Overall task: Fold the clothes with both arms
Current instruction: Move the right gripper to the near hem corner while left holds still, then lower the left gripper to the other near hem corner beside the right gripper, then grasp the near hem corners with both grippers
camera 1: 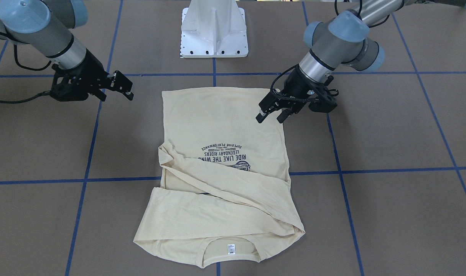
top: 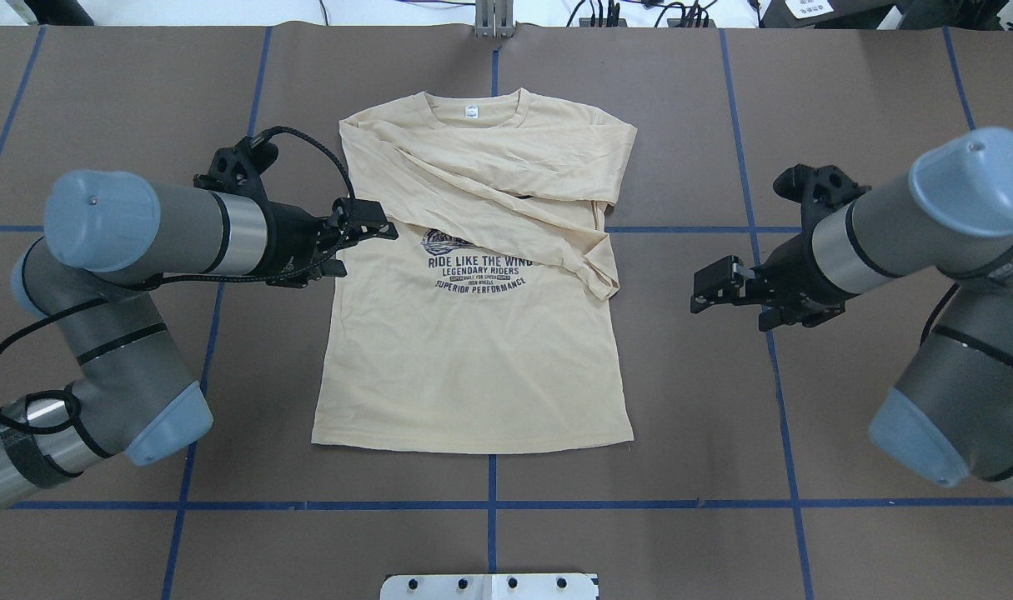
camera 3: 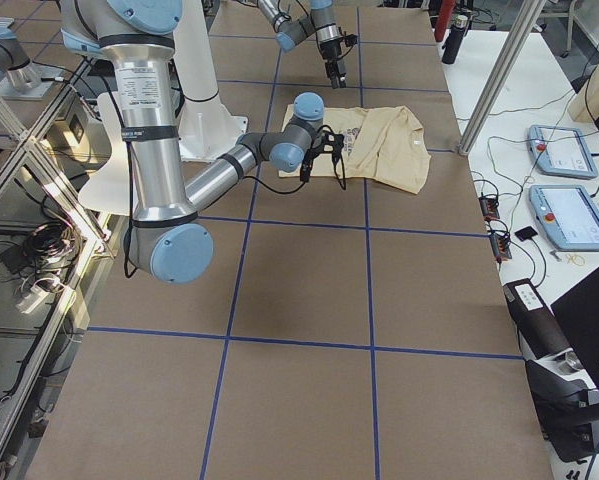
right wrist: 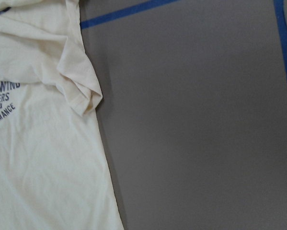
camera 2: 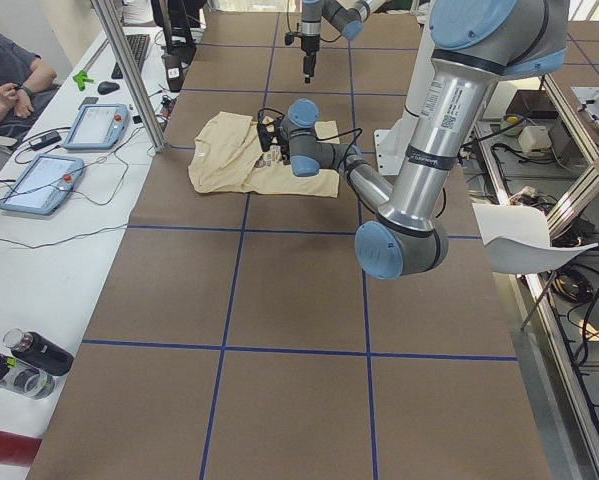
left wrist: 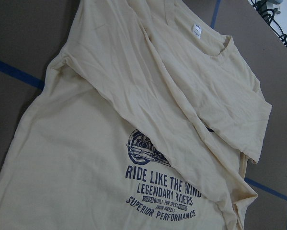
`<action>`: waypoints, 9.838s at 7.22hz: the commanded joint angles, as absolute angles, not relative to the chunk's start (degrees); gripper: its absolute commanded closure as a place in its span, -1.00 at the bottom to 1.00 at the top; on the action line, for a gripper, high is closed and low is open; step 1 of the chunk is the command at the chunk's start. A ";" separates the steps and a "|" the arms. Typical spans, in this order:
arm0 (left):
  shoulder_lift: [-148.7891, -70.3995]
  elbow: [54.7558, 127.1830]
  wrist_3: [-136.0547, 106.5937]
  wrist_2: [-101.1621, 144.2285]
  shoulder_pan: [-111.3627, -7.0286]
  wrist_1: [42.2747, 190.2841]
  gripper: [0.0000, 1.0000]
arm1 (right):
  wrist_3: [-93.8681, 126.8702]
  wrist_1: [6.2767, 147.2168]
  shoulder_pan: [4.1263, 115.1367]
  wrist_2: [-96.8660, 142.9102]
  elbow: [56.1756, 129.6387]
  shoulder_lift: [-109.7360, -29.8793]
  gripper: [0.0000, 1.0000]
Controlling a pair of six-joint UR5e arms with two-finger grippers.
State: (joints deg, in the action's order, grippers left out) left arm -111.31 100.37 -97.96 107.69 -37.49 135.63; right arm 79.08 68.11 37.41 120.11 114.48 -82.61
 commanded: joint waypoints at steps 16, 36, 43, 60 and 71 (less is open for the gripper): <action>-109.95 101.07 -97.91 108.98 -37.44 135.62 -1.00 | 88.33 70.05 19.69 105.56 106.53 -74.27 -0.61; -102.40 108.46 -98.53 92.00 -21.94 123.50 -0.99 | 89.21 70.05 20.92 105.91 112.06 -74.36 1.00; -105.82 110.48 -98.00 89.66 -17.84 107.42 -0.98 | 89.21 70.05 21.27 105.91 112.76 -74.44 1.00; -105.91 110.21 -97.12 88.59 -14.94 100.02 -0.54 | 89.12 70.05 23.29 108.98 114.08 -74.71 1.00; -106.17 118.74 -96.94 89.21 -15.29 94.66 1.00 | 89.12 70.05 26.80 118.45 118.54 -80.74 1.00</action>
